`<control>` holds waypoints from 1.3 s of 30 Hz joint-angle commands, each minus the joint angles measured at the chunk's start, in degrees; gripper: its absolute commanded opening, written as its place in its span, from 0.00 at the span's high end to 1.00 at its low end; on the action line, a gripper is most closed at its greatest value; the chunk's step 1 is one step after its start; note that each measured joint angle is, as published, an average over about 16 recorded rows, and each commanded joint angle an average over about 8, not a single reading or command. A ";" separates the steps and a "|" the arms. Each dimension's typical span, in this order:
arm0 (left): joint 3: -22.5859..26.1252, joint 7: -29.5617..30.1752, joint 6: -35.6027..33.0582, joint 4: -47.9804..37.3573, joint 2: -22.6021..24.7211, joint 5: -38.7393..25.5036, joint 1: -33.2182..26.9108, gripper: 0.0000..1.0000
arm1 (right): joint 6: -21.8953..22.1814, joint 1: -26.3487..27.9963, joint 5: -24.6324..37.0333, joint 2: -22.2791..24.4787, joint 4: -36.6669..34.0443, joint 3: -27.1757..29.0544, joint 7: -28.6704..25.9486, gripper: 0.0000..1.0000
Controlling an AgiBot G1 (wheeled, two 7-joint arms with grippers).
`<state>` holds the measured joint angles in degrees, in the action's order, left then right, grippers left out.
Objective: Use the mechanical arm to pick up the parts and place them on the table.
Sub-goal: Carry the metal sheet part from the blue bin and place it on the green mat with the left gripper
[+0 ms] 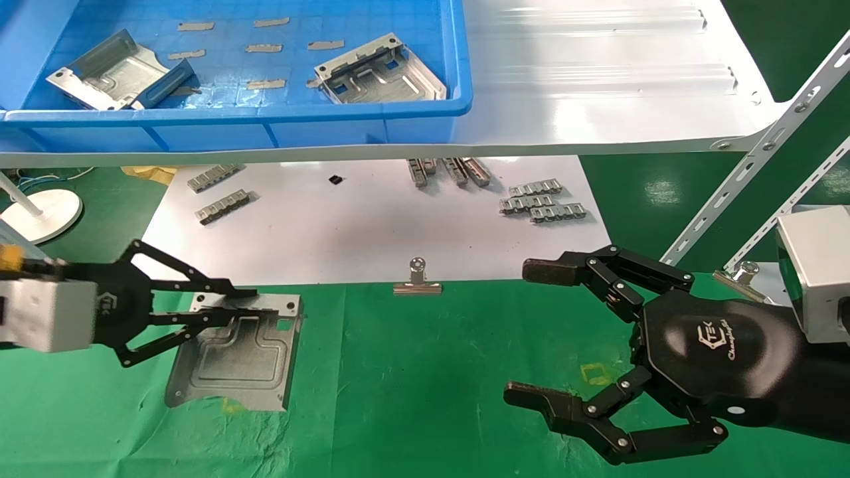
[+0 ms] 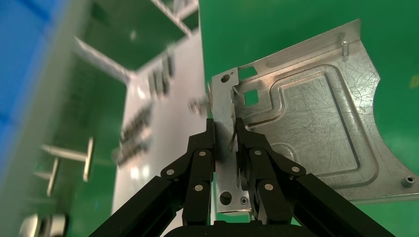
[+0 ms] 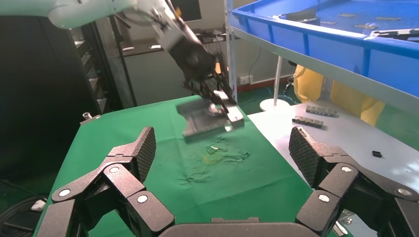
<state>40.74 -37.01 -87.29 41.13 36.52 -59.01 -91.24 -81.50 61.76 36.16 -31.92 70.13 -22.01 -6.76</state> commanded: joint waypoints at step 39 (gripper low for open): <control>0.82 -1.55 -4.25 -20.38 4.45 7.95 7.20 0.00 | 0.00 0.00 0.00 0.00 0.00 0.00 0.00 0.00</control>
<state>41.64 -39.39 -91.35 20.58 41.03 -51.71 -84.03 -81.50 61.75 36.16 -31.92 70.12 -22.01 -6.76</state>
